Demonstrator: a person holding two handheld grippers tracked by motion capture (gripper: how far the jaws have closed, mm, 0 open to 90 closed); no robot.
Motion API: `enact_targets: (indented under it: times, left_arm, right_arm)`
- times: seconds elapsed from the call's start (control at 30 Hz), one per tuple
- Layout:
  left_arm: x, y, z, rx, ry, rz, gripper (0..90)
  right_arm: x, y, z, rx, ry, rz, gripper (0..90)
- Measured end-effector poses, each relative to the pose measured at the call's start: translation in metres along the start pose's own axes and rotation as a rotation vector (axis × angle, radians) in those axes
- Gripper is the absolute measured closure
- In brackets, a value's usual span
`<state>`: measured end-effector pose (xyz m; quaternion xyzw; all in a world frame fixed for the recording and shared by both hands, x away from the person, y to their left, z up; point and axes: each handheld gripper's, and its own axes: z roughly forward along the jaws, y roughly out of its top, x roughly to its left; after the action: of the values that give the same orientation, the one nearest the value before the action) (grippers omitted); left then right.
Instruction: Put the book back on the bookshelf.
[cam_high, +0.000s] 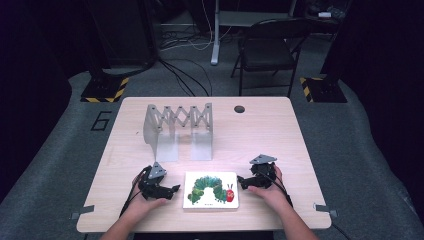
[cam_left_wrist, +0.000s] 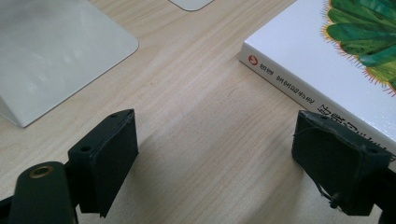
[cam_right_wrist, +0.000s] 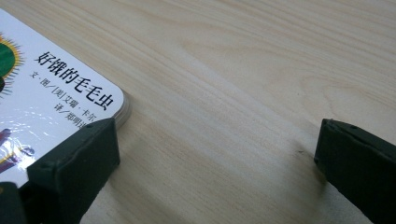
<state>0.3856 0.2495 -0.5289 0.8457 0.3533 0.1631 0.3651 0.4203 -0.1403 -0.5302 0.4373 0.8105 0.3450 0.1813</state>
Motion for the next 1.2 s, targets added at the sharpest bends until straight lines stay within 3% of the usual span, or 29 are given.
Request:
enact_targets:
  times: [0.13, 0.17, 0.3, 0.43, 0.5, 0.7, 0.83, 0.9, 0.97, 1.2]
  left_arm:
    - [-0.001, 0.0, 0.0, -0.002, -0.003, -0.014, 14.6]
    - [-0.001, 0.0, 0.0, -0.003, 0.0, -0.014, 15.0]
    - [-0.001, -0.001, 0.001, -0.014, 0.01, -0.018, 16.0]
    - [-0.001, -0.001, 0.0, -0.019, 0.024, -0.014, 18.2]
    - [-0.002, -0.001, -0.001, -0.025, 0.02, -0.022, 24.1]
    - [-0.003, 0.001, -0.004, 0.008, 0.018, -0.018, 26.9]
    - [-0.005, 0.004, -0.005, 0.022, -0.007, -0.032, 29.0]
    - [-0.007, 0.005, -0.006, 0.035, -0.001, -0.011, 29.1]
    - [-0.008, 0.006, -0.007, 0.044, -0.01, -0.014, 29.1]
    - [-0.016, 0.009, -0.012, 0.021, -0.033, -0.016, 29.0]
  right_arm:
    - [0.0, 0.001, 0.0, 0.0, 0.0, 0.004, 0.0]
    - [-0.001, 0.0, 0.001, -0.001, 0.006, -0.016, 0.0]
    - [0.0, 0.001, 0.0, 0.008, 0.003, 0.0, 0.6]
    - [0.002, 0.003, -0.003, 0.015, -0.001, 0.007, 11.6]
    - [0.001, 0.006, -0.006, 0.037, -0.007, 0.004, 17.8]
    - [0.003, 0.01, -0.011, 0.038, -0.009, 0.007, 23.2]
    - [0.005, 0.012, -0.015, 0.03, -0.004, 0.004, 25.0]
    - [0.005, 0.012, -0.015, 0.022, -0.005, 0.001, 25.0]
    - [0.005, 0.012, -0.015, 0.022, -0.003, 0.007, 25.1]
    - [0.006, 0.013, -0.017, 0.017, 0.004, 0.022, 27.2]
